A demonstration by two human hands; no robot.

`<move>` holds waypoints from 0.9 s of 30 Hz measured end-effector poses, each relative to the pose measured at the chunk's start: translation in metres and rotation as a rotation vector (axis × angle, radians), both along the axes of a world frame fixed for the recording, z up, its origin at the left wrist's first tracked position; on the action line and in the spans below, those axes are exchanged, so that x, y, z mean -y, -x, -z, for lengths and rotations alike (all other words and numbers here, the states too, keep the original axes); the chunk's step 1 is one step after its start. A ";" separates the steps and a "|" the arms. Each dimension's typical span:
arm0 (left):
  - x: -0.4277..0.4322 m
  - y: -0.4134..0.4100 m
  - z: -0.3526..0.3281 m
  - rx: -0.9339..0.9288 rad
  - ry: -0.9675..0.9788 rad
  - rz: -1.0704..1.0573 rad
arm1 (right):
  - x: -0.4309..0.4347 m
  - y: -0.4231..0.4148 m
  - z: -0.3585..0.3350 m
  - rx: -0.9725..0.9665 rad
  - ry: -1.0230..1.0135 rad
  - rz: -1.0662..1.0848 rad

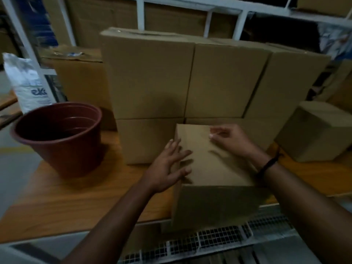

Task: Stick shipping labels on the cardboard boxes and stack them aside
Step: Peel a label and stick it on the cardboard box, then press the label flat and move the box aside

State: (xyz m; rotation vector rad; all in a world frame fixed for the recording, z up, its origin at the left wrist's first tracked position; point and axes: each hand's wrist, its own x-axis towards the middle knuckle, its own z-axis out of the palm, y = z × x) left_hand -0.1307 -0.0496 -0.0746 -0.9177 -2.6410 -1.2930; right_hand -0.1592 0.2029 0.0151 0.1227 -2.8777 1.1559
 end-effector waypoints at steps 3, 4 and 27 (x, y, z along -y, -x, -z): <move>-0.020 -0.012 -0.001 0.026 0.001 -0.034 | -0.043 -0.016 0.009 0.089 -0.159 -0.071; -0.024 -0.014 0.001 0.002 0.018 -0.045 | -0.051 -0.020 0.011 0.123 -0.190 -0.100; -0.038 -0.035 0.012 -0.045 -0.055 -0.231 | -0.064 -0.043 0.033 -0.056 -0.713 -0.786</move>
